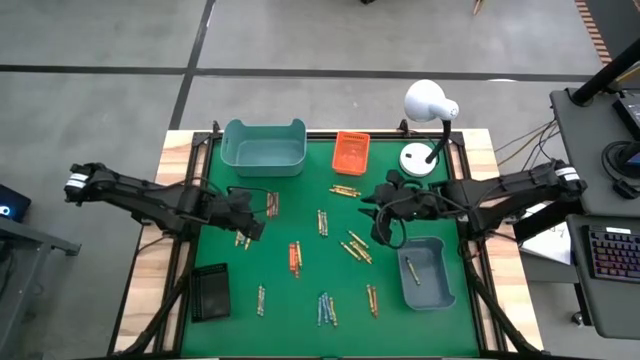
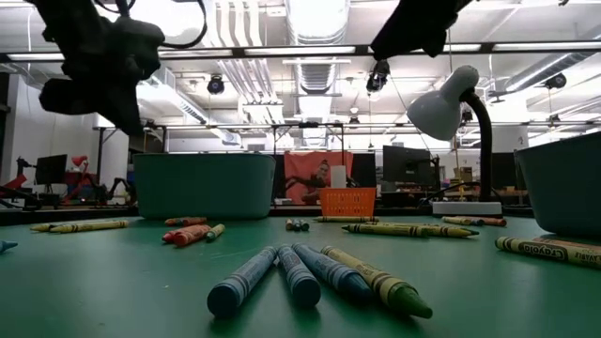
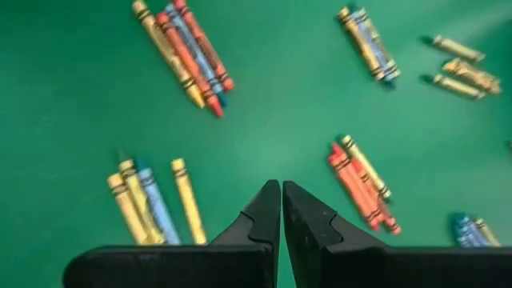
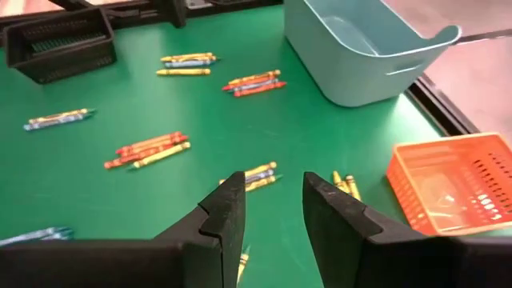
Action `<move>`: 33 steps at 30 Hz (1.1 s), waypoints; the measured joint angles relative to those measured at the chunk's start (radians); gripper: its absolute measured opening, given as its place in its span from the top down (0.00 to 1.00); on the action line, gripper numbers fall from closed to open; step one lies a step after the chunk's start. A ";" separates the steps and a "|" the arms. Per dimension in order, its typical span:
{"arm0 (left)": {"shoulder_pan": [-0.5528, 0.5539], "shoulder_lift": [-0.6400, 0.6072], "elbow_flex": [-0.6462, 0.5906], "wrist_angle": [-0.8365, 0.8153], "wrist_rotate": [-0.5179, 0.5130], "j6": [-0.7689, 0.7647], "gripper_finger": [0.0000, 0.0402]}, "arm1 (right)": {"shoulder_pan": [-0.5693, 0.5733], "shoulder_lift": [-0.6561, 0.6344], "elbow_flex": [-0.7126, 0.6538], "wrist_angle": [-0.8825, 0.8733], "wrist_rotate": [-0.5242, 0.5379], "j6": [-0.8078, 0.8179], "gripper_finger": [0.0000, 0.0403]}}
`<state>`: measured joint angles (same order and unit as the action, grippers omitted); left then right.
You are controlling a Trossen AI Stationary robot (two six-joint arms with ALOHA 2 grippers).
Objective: Sort crayons
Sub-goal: Put the yellow crayon into the black bin
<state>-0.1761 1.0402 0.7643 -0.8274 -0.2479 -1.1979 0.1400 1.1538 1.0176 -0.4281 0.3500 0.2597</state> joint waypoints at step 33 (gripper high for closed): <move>0.001 0.436 0.126 -0.163 0.072 0.001 0.82 | -0.033 0.001 -0.084 0.050 0.000 -0.053 0.72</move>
<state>-0.1749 1.4765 0.8904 -0.9909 -0.1756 -1.1964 0.1074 1.1549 0.9333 -0.3778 0.3500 0.2066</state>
